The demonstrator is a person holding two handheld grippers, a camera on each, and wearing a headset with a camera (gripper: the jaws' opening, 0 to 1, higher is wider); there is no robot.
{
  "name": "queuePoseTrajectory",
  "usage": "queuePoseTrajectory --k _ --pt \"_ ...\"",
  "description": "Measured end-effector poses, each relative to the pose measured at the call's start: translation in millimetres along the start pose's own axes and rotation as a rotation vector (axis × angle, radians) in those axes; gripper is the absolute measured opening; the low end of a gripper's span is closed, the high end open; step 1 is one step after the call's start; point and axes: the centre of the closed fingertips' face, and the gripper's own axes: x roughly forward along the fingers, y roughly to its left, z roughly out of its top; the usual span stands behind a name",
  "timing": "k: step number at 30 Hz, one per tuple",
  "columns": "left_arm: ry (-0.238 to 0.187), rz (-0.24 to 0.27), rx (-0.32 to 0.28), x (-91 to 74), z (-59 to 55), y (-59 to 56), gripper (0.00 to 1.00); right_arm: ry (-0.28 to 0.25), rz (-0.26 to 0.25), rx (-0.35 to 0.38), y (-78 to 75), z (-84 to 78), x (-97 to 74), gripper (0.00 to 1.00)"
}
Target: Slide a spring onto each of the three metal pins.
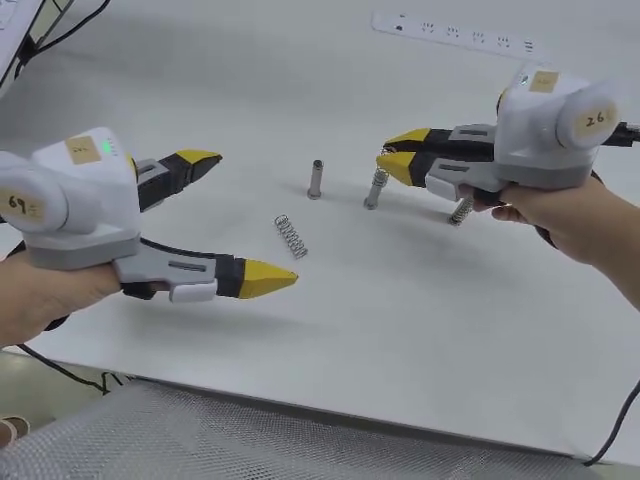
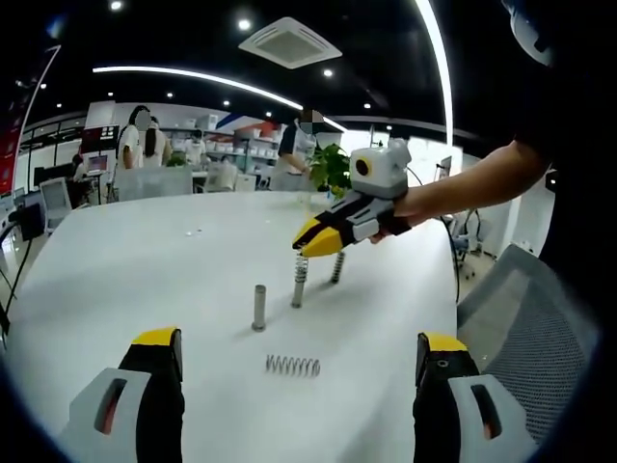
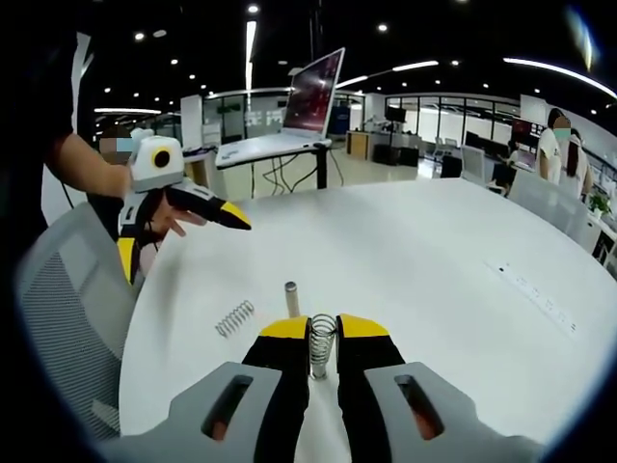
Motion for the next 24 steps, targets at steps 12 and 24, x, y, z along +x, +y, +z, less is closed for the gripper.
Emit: queuePoseTrajectory --k 12,24 --pt "0.011 0.001 0.004 -0.2 -2.1 0.2 0.99 0.054 -0.009 -0.036 1.4 -15.0 4.5 0.07" --pt "0.013 -0.003 0.004 -0.7 -2.7 0.5 0.99 0.111 -0.002 -0.071 5.2 -26.9 9.8 0.08"
